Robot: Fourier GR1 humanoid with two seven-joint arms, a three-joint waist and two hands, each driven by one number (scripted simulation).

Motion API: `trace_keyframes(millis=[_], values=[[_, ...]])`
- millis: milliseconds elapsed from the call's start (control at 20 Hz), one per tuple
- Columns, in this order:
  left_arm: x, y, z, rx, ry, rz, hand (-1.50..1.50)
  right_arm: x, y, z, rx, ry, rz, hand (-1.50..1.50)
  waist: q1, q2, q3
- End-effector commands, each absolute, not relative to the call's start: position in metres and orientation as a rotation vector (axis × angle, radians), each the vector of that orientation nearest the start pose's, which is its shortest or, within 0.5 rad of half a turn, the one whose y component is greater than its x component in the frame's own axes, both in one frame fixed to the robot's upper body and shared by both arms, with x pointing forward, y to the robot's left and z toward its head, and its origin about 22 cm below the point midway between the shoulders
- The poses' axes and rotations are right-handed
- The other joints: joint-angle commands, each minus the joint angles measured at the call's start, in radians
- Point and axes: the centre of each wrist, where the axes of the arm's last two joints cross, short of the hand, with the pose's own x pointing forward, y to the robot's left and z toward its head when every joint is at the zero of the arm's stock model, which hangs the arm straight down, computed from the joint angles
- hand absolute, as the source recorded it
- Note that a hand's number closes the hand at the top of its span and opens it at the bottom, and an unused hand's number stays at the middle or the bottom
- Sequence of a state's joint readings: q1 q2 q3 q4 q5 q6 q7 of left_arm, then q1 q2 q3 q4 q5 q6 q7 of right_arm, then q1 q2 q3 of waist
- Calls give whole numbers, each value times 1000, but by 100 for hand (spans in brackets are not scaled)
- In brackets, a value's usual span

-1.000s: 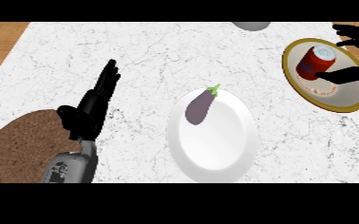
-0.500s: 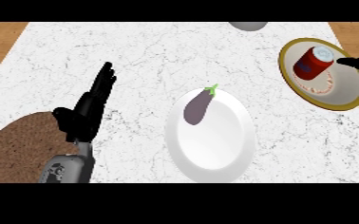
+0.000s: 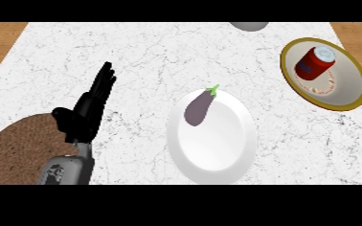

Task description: Pick the can from the plate and place it in the bowl

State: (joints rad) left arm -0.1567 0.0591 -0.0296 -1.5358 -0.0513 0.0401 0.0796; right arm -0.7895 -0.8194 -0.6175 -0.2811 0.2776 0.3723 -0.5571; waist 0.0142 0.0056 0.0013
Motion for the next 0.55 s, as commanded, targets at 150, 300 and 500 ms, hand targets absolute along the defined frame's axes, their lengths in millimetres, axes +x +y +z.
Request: trace_keyframes(millis=[150, 300, 500], values=[[273, 211, 30, 78, -1601, -136, 0, 288, -562, 120, -298, -1771, 118, -150, -2, 0, 1], [278, 209, 48, 51, -1614, -124, 0, 296, -549, 104, -283, -1739, 138, -150, 2, 0, 1], [264, 220, 19, 46, -1597, -125, 0, 272, -560, 87, -308, -1745, 156, -150, 2, 0, 1]])
